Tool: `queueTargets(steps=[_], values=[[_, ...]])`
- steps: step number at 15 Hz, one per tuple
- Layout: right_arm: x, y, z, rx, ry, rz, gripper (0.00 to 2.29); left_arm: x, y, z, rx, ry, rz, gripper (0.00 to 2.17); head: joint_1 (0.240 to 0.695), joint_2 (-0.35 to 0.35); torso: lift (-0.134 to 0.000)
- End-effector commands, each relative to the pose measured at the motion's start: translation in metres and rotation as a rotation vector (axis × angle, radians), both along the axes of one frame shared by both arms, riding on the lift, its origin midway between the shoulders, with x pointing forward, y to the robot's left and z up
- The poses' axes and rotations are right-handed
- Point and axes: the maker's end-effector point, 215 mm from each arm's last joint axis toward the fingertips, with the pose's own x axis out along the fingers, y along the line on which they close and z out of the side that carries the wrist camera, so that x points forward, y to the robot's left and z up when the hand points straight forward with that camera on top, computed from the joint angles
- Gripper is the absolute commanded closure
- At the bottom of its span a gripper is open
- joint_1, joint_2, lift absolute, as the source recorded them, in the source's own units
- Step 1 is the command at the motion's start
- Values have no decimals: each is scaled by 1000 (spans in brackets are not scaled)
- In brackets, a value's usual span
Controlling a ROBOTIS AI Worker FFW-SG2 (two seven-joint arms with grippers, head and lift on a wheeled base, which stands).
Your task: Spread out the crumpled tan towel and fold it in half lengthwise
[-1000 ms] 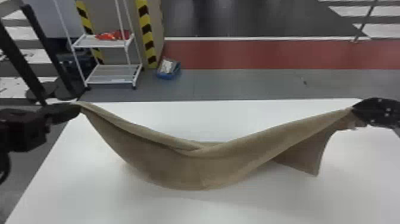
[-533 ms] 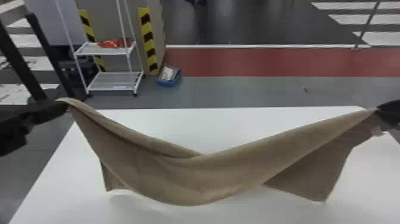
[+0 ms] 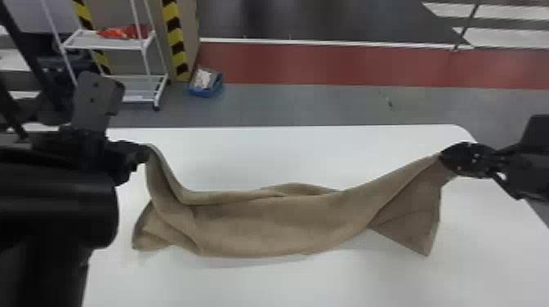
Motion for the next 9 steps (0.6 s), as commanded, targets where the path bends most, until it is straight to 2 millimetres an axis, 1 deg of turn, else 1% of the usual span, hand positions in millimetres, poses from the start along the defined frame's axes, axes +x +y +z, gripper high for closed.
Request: queueTargets(steps=[1,3,4,7,8,9], values=[[1,0,-8,10,17,-8,1325,0,-17,-16,22,28,-23,-2,695,-59,-124],[0,-3,-12,12,28,-13,1325,-7,-5,-23,44,26,7,12,695,-75,-124],[0,-3,-14,16,30,-16,1325,-7,-3,-23,53,10,-4,56,695,-76,-124],[0,-4,-16,27,32,-20,1325,-11,7,-24,64,-7,-5,73,695,-70,-124],[0,-6,-19,28,40,-25,1325,-11,9,-24,63,-13,-7,73,695,-66,-124],[0,-11,-24,29,50,-34,1325,-11,8,-24,60,-13,-15,73,695,-64,-124]])
